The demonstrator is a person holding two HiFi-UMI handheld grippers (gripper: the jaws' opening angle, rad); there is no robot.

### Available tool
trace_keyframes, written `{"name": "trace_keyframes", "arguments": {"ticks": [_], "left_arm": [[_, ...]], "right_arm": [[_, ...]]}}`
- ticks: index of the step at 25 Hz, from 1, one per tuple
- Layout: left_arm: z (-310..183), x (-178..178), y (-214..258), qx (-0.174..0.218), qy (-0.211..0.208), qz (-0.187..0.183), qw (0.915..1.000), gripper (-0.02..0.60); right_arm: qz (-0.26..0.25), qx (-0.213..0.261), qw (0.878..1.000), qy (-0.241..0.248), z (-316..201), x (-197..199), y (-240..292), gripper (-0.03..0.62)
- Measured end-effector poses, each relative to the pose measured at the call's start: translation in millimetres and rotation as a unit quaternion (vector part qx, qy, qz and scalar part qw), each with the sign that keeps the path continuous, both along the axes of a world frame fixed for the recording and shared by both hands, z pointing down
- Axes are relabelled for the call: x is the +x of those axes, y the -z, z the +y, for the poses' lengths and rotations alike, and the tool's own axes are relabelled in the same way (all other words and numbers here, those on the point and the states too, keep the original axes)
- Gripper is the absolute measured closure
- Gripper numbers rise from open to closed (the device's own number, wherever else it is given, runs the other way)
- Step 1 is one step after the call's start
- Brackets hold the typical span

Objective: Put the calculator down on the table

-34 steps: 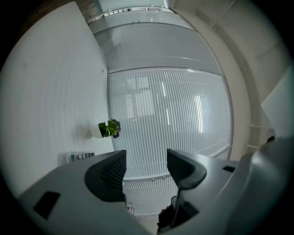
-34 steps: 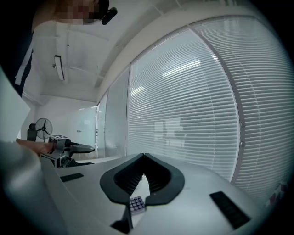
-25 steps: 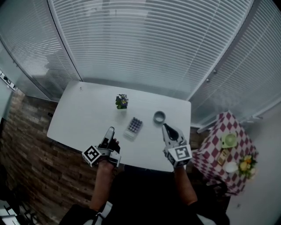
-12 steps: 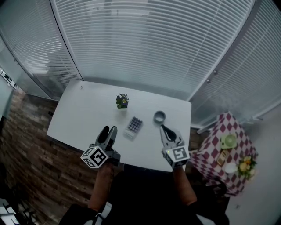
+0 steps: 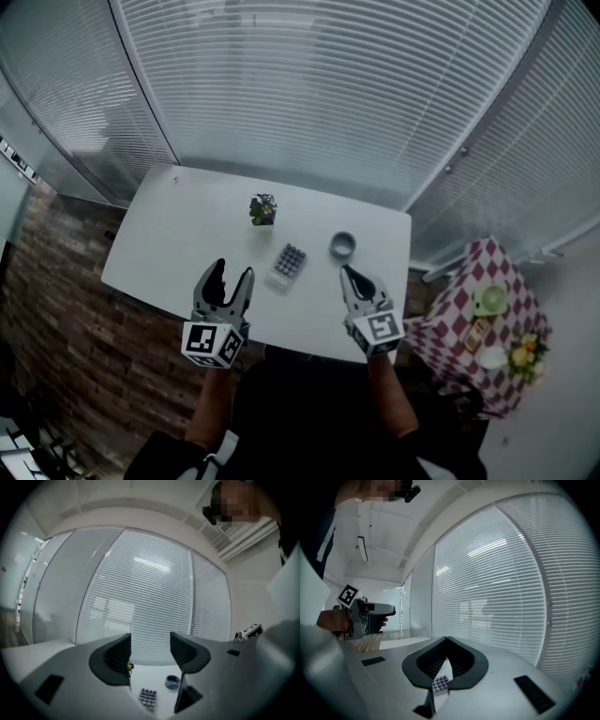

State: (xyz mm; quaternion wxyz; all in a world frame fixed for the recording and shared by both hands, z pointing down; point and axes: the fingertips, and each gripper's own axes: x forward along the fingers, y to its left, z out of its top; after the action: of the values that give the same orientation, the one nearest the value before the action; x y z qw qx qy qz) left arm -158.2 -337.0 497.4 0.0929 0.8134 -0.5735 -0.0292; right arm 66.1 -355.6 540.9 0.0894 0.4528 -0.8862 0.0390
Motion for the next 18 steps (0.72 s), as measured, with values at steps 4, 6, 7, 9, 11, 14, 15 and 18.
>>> {"name": "trace_keyframes", "arguments": {"ticks": [4, 6, 7, 9, 11, 14, 15, 18], "left_arm": [[4.3, 3.4, 8.9, 0.022, 0.008, -0.083, 0.9963, 0.324], [6.1, 3.4, 15.6, 0.037, 0.01, -0.117, 0.9924, 0.324], [7.4, 3.1, 16.8, 0.047, 0.009, -0.13, 0.9904, 0.324], [10.4, 1.6, 14.6, 0.068, 0.005, -0.137, 0.9882, 0.324], [12.2, 1.2, 16.1, 0.071, 0.003, -0.128, 0.9892, 0.324], [15.0, 2.3, 19.6, 0.057, 0.003, -0.109, 0.9924, 0.324], [16.8, 3.5, 17.8, 0.059, 0.0, -0.111, 0.9921, 0.324], [24.0, 10.7, 9.9, 0.073, -0.01, -0.131, 0.9887, 0.324]], "right_arm": [[-0.001, -0.008, 1.0, 0.0, 3.2, -3.7, -7.2, 0.588], [-0.002, -0.007, 1.0, 0.002, 4.0, -6.6, -5.2, 0.588], [-0.001, -0.005, 1.0, 0.004, 4.9, -8.0, -4.8, 0.588], [0.002, 0.001, 1.0, 0.007, 7.4, -11.0, -4.1, 0.588], [0.005, 0.008, 1.0, 0.005, 8.7, -12.7, -2.2, 0.588], [0.004, 0.012, 1.0, 0.006, 9.9, -14.5, -0.8, 0.588], [0.003, 0.014, 1.0, 0.007, 11.7, -15.6, -1.0, 0.588], [-0.002, 0.017, 1.0, 0.006, 20.6, -21.6, -2.5, 0.588]]}}
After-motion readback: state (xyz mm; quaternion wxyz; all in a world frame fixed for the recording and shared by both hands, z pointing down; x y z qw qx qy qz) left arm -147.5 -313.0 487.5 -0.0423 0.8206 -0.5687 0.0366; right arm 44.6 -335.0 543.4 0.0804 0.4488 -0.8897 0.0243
